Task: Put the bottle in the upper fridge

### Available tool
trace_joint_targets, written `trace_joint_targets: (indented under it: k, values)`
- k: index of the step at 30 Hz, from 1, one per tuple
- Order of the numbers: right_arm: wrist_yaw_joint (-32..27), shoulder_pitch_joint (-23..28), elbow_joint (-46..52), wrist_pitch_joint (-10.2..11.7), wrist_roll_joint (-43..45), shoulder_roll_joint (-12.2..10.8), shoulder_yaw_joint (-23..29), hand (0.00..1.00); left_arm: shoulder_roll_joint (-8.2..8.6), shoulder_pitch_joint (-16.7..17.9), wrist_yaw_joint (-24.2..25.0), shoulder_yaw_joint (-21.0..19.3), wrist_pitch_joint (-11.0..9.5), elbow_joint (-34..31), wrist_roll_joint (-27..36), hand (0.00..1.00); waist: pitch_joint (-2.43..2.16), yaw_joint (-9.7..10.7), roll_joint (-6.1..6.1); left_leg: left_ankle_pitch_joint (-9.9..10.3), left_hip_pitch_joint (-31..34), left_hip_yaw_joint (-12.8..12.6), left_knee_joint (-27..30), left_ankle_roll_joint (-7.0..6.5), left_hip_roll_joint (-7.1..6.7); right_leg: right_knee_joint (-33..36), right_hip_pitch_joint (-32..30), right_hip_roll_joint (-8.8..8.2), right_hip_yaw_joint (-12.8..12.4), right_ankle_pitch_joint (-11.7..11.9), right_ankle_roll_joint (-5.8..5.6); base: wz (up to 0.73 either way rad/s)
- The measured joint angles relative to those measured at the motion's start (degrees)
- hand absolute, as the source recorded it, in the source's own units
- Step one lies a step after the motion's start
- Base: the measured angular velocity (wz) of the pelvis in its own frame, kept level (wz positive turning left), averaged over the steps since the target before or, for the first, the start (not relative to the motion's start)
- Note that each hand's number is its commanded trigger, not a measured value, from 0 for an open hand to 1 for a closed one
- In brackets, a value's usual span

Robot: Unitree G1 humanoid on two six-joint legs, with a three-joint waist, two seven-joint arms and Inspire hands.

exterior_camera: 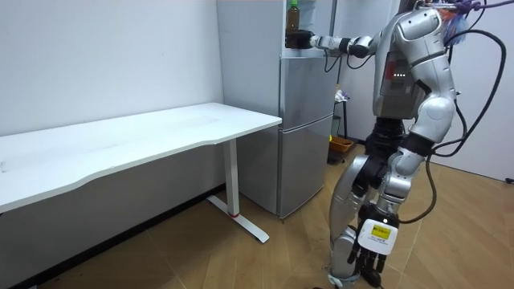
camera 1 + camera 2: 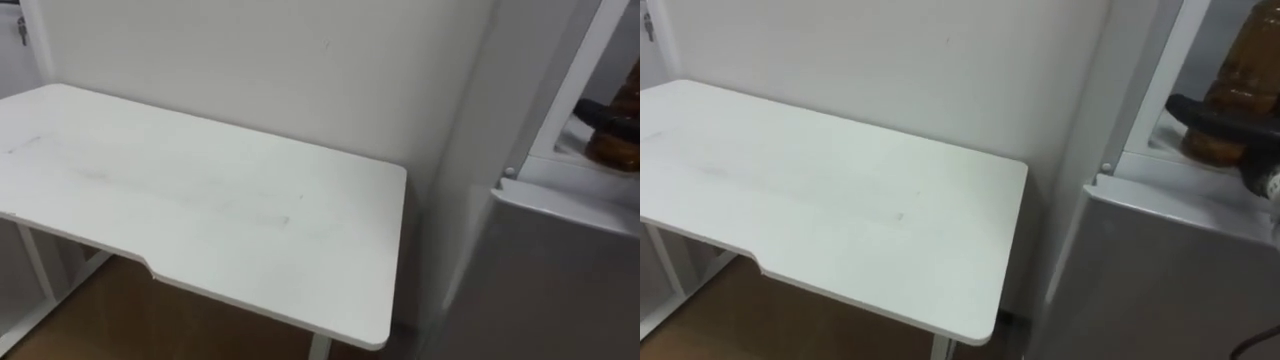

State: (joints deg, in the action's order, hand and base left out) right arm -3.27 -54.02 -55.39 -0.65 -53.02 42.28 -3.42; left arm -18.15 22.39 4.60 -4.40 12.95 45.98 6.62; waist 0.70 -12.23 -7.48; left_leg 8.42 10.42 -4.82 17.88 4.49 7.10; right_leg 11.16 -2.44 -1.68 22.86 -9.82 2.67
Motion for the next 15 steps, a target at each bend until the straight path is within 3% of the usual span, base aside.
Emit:
trace_joint_targets:
  k: [1,8,15]
  values:
    - [-1.1,-0.7,-0.9,0.3,0.5,0.1,-0.3,0.00,-0.46,-0.3,0.0,0.1,0.0,0.0,0.0,0.00,0.07,-0.9,0.01,0.0,0.4,-0.2,0.2,0.00,0.22,0.4,-0.6,0.03,0.0,0.1,0.17,-0.09]
    - [-6.4,-2.0,-2.2,2.9,5.8,1.0,-2.1,0.00,-1.51,-0.1,-0.1,0.1,-0.4,-1.3,0.0,0.00,0.20,-2.1,0.19,-0.4,4.5,1.2,1.6,-0.15,0.44,0.7,-2.8,0.19,1.7,0.4,-0.09,0.06]
    - [-8.7,-4.1,-2.9,4.5,7.8,0.9,-2.2,0.00,-1.47,0.9,-0.1,1.5,-0.4,-4.6,0.8,0.00,1.01,-2.3,1.49,-1.4,6.6,1.7,1.6,-0.28,0.17,0.6,-4.7,0.02,2.1,1.2,0.27,0.02]
